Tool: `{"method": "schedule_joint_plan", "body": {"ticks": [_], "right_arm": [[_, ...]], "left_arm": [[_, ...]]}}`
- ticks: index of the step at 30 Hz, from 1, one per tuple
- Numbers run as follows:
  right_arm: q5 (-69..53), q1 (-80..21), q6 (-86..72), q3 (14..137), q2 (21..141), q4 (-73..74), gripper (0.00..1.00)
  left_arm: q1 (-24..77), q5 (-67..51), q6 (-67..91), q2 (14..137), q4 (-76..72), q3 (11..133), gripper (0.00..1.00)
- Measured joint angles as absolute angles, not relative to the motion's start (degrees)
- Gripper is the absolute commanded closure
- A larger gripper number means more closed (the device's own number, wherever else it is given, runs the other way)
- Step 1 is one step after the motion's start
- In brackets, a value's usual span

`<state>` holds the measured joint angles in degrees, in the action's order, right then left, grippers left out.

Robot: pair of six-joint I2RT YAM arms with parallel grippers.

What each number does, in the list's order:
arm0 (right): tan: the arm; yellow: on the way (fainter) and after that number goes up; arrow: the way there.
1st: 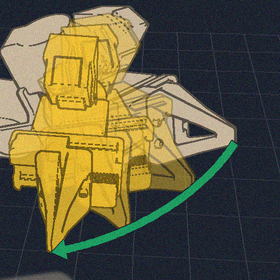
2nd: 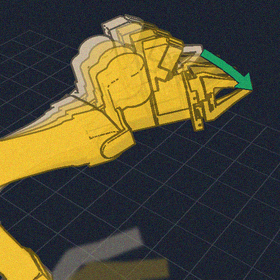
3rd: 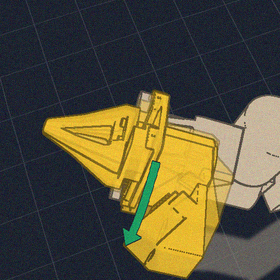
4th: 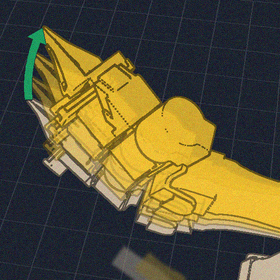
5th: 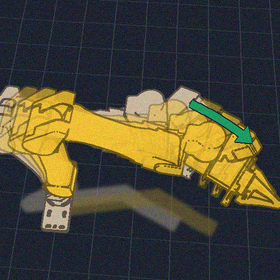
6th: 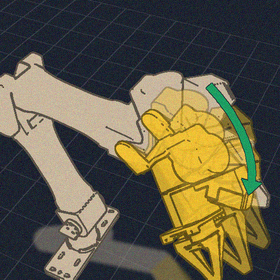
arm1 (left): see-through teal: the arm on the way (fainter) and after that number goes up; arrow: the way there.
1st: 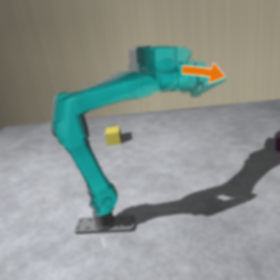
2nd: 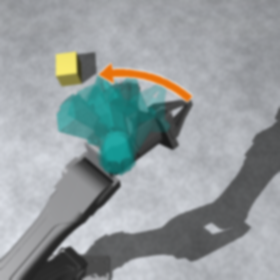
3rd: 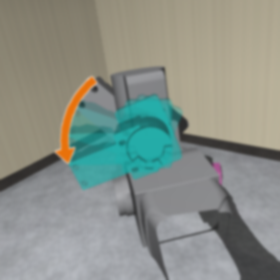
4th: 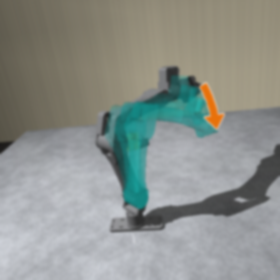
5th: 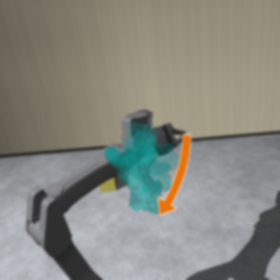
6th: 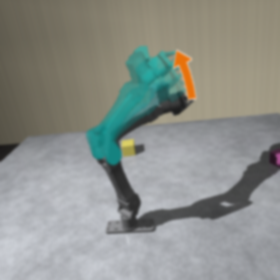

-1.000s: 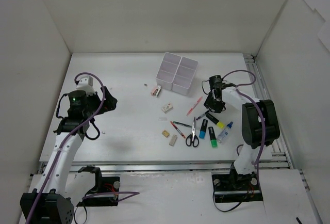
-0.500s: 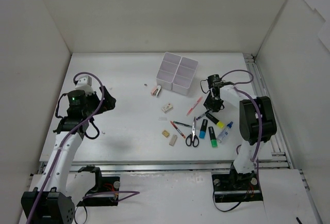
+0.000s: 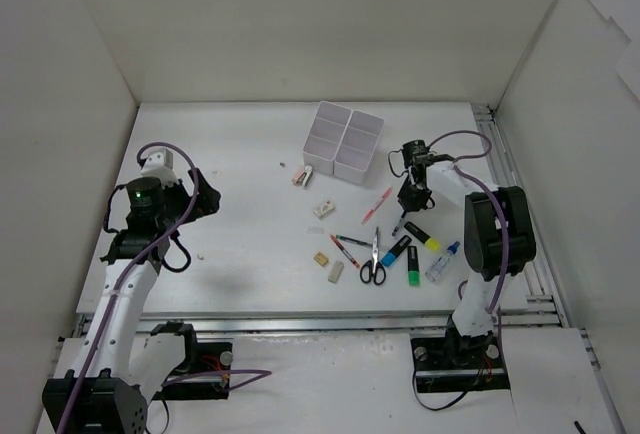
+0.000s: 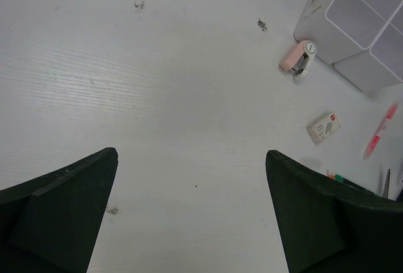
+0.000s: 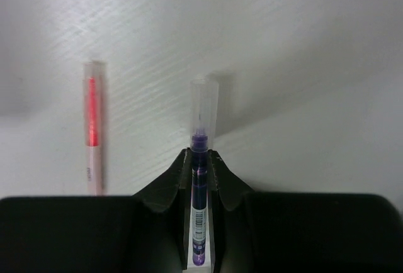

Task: Sort the stationery into containers
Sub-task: Pick up the pen from the center of the board, then place the pen in the storage box.

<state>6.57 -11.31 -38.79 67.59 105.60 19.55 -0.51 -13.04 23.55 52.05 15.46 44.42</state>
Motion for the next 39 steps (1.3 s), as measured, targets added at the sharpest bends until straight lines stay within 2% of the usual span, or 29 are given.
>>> {"method": "schedule_joint_plan", "body": {"ticks": [7, 15, 22, 31, 39], "right_arm": [[9.2, -13.9, -33.5, 75.4, 102.4, 15.5, 1.00], [9.4, -18.6, -18.6, 75.9, 93.0, -15.7, 1.00], [5.9, -18.9, -5.0, 82.3, 103.2, -33.8, 1.00], [4.1, -18.9, 3.0, 89.0, 117.8, -41.5, 1.00], [4.1, -18.9, 4.6, 88.2, 120.8, -46.3, 0.98]], "left_arm": [[-0.5, -13.1, 23.5, 51.9, 15.6, 44.3, 0.00], [-1.1, -13.9, 23.2, 51.9, 15.4, 44.3, 0.01], [-1.1, -15.7, 22.7, 52.5, 14.5, 44.3, 0.01], [-1.1, -17.0, 21.5, 52.7, 12.7, 44.2, 0.01], [-1.1, -18.0, 21.0, 54.3, 11.9, 43.9, 0.00]]}}
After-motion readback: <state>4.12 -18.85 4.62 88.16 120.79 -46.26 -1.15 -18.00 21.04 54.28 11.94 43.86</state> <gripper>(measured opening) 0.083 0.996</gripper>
